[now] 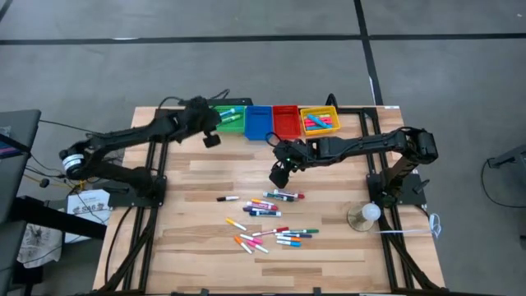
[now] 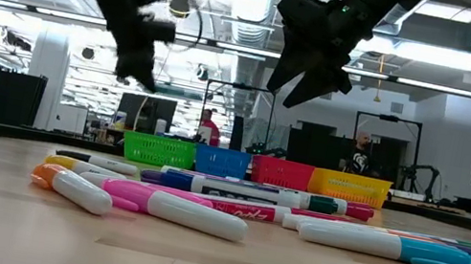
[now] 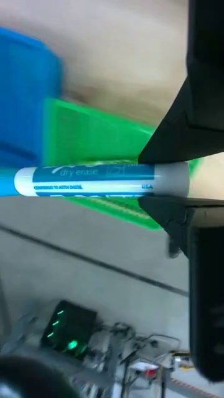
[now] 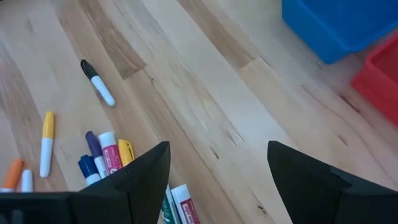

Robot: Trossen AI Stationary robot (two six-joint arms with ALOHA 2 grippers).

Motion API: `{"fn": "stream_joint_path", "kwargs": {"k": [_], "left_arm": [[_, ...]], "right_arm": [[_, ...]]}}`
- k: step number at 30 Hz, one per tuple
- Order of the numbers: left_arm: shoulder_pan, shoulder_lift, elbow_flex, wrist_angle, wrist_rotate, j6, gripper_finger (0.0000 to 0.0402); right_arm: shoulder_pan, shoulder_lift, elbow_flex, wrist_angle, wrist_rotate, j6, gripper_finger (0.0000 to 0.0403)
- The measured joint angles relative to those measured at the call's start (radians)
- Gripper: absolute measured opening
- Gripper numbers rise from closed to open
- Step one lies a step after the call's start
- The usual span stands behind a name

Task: Pick & Place Markers
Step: Put the large light blue marker pen into the green bin

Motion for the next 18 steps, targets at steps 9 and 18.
{"fn": "stream_joint_path", "kwargs": {"k": [9, 18], "left_arm": [[0.077, 0.172, 0.0, 0.089, 0.061, 0.095, 0.0071], [0.083, 0.236, 0.0, 0.181, 0.035, 0.102, 0.0188]], "right_arm": [[0.001, 0.0, 0.0, 0.007, 0.0, 0.0, 0.026], [0.004, 0.0, 0.0, 0.022, -0.004, 0.0, 0.026]]}}
